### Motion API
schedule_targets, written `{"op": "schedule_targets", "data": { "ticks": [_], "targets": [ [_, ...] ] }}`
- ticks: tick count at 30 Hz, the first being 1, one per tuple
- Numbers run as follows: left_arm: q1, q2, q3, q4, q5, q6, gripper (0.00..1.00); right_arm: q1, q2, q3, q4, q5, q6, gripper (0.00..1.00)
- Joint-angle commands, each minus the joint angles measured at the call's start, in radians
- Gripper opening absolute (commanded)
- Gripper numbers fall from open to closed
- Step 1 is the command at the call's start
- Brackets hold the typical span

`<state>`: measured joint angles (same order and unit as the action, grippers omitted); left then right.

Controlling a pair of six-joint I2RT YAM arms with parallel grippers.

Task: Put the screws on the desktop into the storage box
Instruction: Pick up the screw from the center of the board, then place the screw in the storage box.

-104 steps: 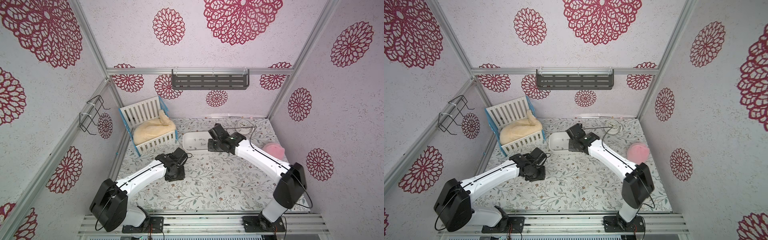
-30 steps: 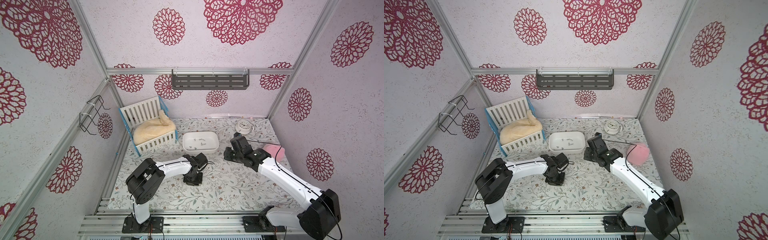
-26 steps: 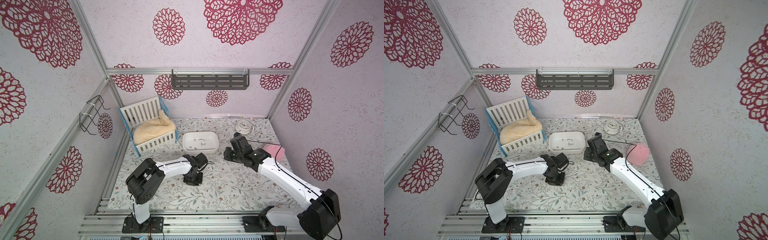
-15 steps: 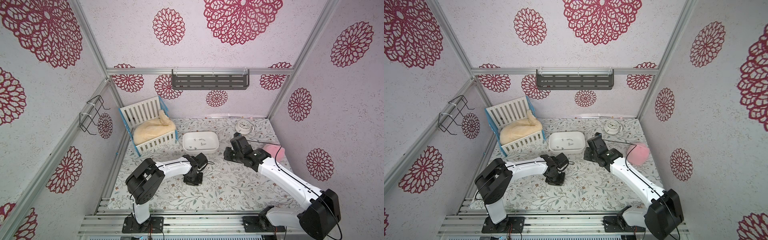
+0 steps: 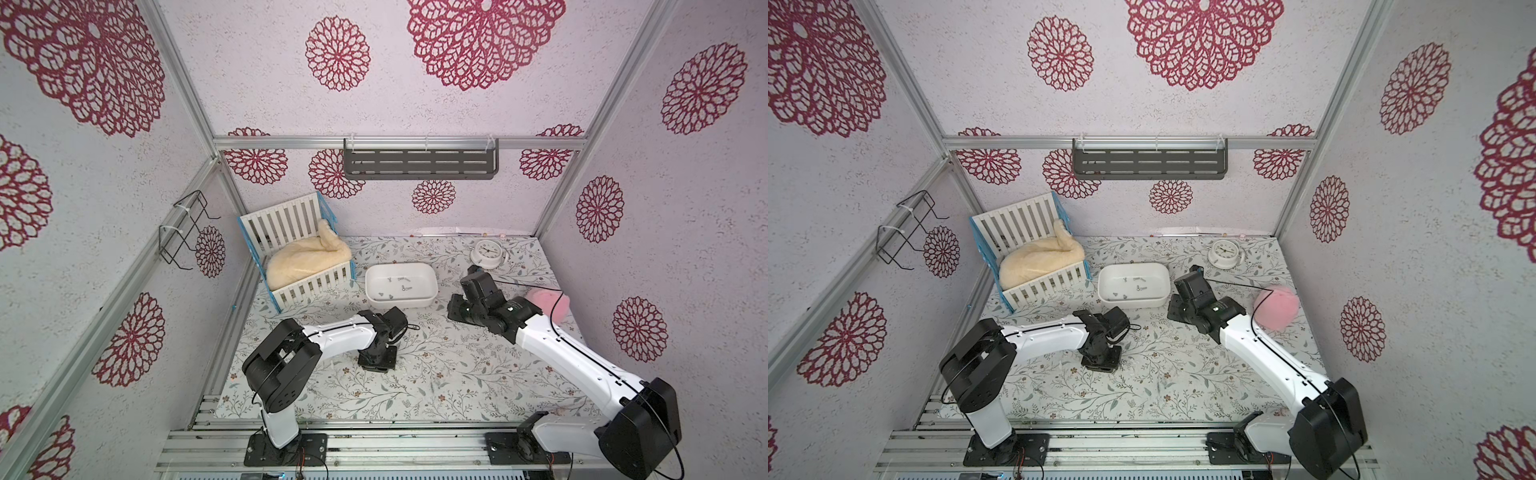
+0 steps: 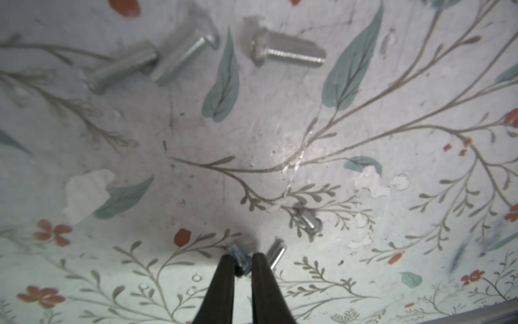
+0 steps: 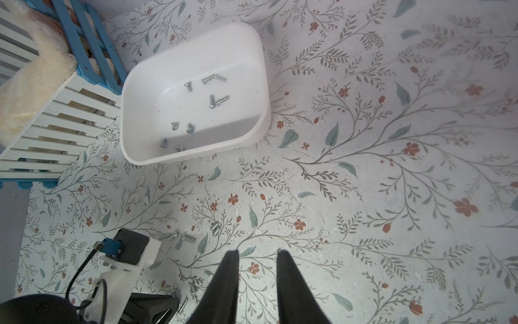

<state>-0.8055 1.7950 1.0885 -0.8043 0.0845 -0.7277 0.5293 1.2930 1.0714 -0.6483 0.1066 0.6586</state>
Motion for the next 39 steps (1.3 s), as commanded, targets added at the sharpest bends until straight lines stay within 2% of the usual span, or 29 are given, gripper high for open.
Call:
{"op": "schedule_targets", "data": {
  "ticks": [1,13,24,31,39],
  "targets": [
    [0.012,-0.020,-0.012,-0.036,-0.031,0.011,0.15,-0.005,0.005,0.011,0.037,-0.008,0.015,0.28],
    [0.020,-0.079,0.041,-0.103,-0.052,0.036,0.15,-0.005,0.014,0.025,0.037,-0.012,0.013,0.27],
    [0.111,-0.093,0.182,-0.136,-0.040,0.106,0.15,-0.006,0.027,0.034,0.039,-0.006,0.010,0.27],
    [0.181,-0.010,0.411,-0.184,-0.028,0.180,0.15,-0.012,0.031,0.036,0.035,-0.001,0.008,0.27],
    [0.238,0.208,0.779,-0.287,-0.025,0.279,0.15,-0.020,0.031,0.039,0.028,-0.001,0.006,0.28]
  ]
}}
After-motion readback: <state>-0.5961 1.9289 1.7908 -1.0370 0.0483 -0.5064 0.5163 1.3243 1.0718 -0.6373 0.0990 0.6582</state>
